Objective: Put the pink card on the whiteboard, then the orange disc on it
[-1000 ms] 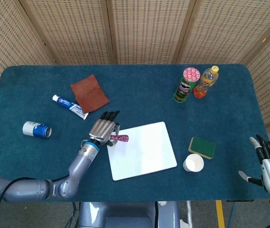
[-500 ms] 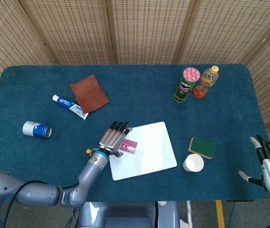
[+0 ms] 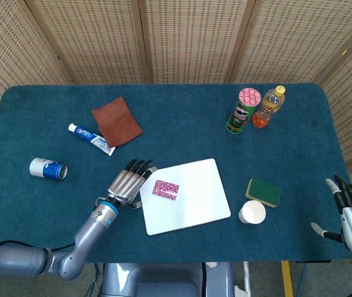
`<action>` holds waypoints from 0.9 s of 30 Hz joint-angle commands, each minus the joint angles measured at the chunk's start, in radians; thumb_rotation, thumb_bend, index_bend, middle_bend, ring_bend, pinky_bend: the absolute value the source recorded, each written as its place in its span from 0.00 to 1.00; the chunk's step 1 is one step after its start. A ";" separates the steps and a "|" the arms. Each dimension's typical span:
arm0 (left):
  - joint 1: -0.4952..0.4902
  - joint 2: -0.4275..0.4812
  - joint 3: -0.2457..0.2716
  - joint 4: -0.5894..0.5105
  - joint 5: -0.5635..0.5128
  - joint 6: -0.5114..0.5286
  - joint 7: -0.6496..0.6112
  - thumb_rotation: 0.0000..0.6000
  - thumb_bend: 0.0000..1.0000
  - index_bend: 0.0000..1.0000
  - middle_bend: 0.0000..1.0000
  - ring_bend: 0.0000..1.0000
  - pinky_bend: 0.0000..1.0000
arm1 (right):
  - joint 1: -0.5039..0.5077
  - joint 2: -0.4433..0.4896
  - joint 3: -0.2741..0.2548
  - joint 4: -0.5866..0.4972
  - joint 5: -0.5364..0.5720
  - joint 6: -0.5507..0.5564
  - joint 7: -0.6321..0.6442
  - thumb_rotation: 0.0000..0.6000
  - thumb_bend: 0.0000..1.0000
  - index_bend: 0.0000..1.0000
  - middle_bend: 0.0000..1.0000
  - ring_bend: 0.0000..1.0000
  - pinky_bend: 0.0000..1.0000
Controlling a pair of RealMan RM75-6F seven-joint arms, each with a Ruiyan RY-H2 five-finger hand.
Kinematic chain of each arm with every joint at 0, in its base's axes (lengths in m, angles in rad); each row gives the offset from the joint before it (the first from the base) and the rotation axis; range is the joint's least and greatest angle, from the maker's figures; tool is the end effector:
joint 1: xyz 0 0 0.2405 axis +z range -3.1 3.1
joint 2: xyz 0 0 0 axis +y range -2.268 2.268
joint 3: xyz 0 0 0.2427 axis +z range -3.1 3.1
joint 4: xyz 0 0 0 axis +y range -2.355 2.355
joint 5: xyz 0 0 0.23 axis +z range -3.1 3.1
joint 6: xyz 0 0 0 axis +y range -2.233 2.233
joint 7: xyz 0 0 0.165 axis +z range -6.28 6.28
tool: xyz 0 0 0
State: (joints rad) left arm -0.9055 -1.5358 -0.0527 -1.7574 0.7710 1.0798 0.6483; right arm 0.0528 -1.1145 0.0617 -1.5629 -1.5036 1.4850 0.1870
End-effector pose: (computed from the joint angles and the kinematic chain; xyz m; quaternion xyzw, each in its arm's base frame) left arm -0.0916 0.3082 -0.0653 -0.7881 -0.3784 -0.2915 0.3883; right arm -0.3225 -0.1961 0.1436 0.5568 -0.4309 0.4242 0.5695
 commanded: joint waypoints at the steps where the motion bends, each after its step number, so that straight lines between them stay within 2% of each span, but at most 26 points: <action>1: 0.060 0.029 0.056 0.020 0.076 0.022 -0.064 1.00 0.29 0.25 0.00 0.00 0.00 | 0.000 0.000 0.000 0.000 -0.001 0.001 -0.001 1.00 0.00 0.00 0.00 0.00 0.00; 5: 0.121 0.029 0.099 0.086 0.168 0.032 -0.145 1.00 0.34 0.30 0.00 0.00 0.00 | -0.001 -0.001 -0.001 0.000 -0.002 0.003 -0.003 1.00 0.00 0.00 0.00 0.00 0.00; 10: 0.165 0.014 0.117 0.152 0.223 0.021 -0.219 1.00 0.36 0.33 0.00 0.00 0.00 | -0.002 -0.002 0.000 -0.001 -0.001 0.004 -0.008 1.00 0.00 0.00 0.00 0.00 0.00; 27: 0.248 -0.056 0.109 0.305 0.323 0.001 -0.308 1.00 0.34 0.35 0.00 0.00 0.00 | -0.001 -0.001 -0.001 -0.001 -0.002 0.003 -0.004 1.00 0.00 0.00 0.00 0.00 0.00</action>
State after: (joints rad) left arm -0.6657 -1.5827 0.0594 -1.4661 1.0828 1.0772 0.3481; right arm 0.0514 -1.1154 0.0611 -1.5634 -1.5061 1.4884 0.1825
